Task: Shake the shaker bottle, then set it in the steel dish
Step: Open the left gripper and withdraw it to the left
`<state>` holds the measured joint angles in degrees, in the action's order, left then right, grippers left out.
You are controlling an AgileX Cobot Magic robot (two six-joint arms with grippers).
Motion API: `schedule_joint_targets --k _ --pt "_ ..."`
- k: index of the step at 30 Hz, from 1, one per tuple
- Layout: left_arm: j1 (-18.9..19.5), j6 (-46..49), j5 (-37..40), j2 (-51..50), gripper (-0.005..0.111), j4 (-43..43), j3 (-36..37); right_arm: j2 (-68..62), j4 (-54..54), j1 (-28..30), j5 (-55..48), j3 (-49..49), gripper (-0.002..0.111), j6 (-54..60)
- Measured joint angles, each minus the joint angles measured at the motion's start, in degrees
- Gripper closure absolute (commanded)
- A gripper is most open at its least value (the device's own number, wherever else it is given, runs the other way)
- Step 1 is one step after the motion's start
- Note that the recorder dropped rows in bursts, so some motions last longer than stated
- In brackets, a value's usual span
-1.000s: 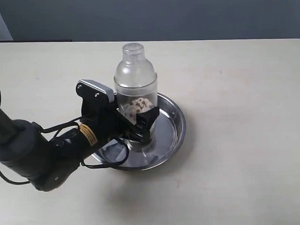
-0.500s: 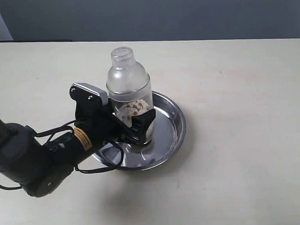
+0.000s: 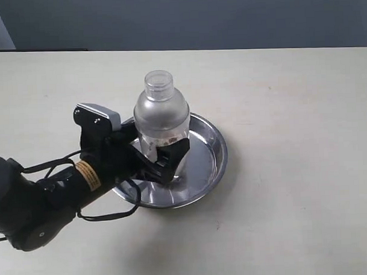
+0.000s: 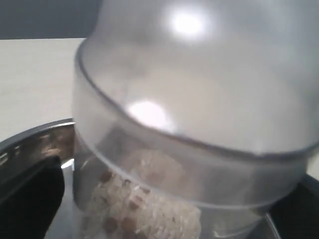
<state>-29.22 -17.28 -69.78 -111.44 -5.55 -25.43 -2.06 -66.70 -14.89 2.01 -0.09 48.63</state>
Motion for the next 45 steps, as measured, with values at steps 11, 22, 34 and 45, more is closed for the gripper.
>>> schedule_joint_targets --k 11,22,34,45 --pt "0.00 -1.87 0.32 7.14 0.001 -2.88 8.90 0.00 0.00 0.00 0.00 0.00 0.109 0.00" --pt "0.00 15.99 0.32 28.88 0.002 10.65 23.13 0.00 0.00 0.00 0.00 0.00 0.109 0.00" --pt "0.00 30.72 5.46 59.85 0.002 20.42 24.98 0.00 0.00 0.00 0.00 0.00 0.109 0.00" --pt "2.28 24.74 19.30 85.91 0.002 3.58 25.09 0.00 0.00 0.00 0.00 0.00 0.109 0.00"
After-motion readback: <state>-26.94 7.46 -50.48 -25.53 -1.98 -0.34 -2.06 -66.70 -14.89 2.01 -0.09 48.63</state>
